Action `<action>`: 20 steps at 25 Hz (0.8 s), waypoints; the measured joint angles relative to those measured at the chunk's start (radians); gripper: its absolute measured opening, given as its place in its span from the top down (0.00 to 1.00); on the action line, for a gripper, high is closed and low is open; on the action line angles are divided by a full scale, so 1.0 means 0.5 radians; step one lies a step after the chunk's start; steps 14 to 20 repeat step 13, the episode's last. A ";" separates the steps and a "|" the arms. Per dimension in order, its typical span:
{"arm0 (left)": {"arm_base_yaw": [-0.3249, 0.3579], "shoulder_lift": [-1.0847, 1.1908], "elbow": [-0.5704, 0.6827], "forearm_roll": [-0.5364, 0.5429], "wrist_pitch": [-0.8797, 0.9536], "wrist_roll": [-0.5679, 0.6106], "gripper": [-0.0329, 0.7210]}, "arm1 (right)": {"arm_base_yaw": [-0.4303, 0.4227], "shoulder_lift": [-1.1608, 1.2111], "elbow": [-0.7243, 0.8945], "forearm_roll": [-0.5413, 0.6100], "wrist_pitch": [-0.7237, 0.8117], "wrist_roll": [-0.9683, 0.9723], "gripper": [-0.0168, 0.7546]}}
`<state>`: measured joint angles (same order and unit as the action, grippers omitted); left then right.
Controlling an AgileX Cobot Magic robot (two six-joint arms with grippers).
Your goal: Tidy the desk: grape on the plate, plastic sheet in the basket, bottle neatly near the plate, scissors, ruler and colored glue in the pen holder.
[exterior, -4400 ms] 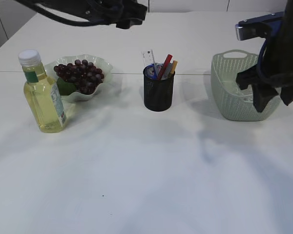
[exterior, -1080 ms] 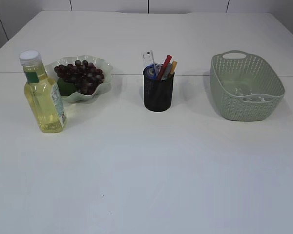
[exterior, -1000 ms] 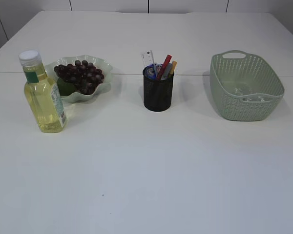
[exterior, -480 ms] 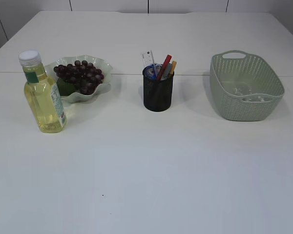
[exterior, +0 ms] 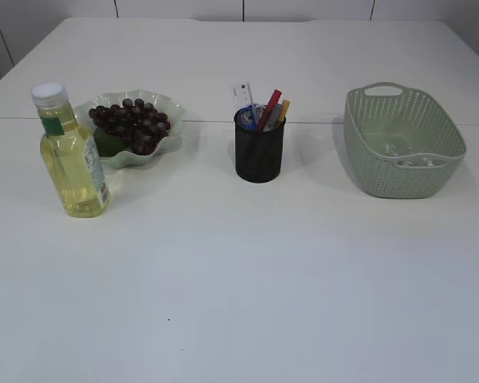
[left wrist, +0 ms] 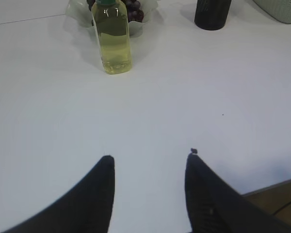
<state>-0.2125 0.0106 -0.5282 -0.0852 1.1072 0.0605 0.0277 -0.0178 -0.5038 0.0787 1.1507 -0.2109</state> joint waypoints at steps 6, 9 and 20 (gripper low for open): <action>0.000 0.000 0.000 -0.001 0.000 0.000 0.51 | 0.000 0.000 0.000 0.000 0.000 0.000 0.38; 0.000 0.000 0.000 -0.001 0.000 0.000 0.52 | 0.000 0.000 0.000 0.000 0.000 0.003 0.38; 0.000 0.000 0.000 -0.001 0.000 0.000 0.52 | 0.000 0.000 0.000 0.000 0.000 0.003 0.38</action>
